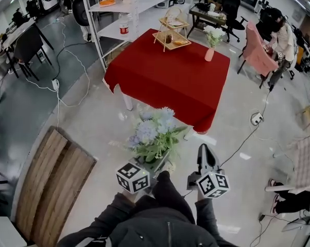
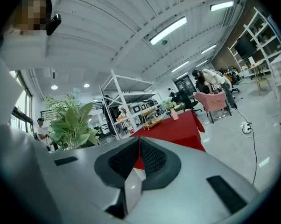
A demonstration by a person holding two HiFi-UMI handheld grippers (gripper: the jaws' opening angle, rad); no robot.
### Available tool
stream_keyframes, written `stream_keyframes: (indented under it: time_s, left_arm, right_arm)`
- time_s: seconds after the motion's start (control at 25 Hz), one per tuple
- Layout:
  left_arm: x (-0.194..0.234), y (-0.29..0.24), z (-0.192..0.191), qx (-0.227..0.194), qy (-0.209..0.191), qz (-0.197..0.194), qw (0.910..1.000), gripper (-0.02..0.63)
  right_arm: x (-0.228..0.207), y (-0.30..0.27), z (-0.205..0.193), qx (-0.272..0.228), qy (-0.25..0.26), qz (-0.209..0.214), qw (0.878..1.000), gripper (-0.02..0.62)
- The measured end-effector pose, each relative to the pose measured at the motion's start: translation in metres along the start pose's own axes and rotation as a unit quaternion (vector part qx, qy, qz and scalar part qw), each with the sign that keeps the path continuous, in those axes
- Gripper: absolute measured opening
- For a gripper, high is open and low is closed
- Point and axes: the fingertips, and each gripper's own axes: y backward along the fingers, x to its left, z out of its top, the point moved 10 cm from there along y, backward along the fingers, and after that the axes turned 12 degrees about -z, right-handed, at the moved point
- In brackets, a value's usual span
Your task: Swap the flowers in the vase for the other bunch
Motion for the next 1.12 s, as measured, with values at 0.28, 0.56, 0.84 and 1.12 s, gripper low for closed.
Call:
stream_keyframes:
  time_s: [0.28, 0.56, 0.84, 1.12]
  left_arm:
    - [0.051, -0.065, 0.031, 0.001, -0.004, -0.007, 1.0000, 0.031]
    - [0.098, -0.127, 0.064, 0.002, -0.013, -0.009, 0.9999, 0.031]
    - [0.140, -0.179, 0.090, 0.000, -0.022, -0.008, 0.9997, 0.031]
    - [0.171, -0.209, 0.097, 0.000, -0.025, -0.004, 0.9997, 0.031]
  right_arm:
    - [-0.027, -0.070, 0.029, -0.002, -0.003, -0.004, 1.000, 0.012]
    - [-0.048, -0.143, 0.060, -0.009, -0.006, 0.002, 1.000, 0.012]
    - [-0.071, -0.214, 0.081, -0.007, -0.012, 0.007, 1.000, 0.012]
    - [-0.084, -0.261, 0.088, -0.008, -0.023, 0.025, 0.999, 0.012]
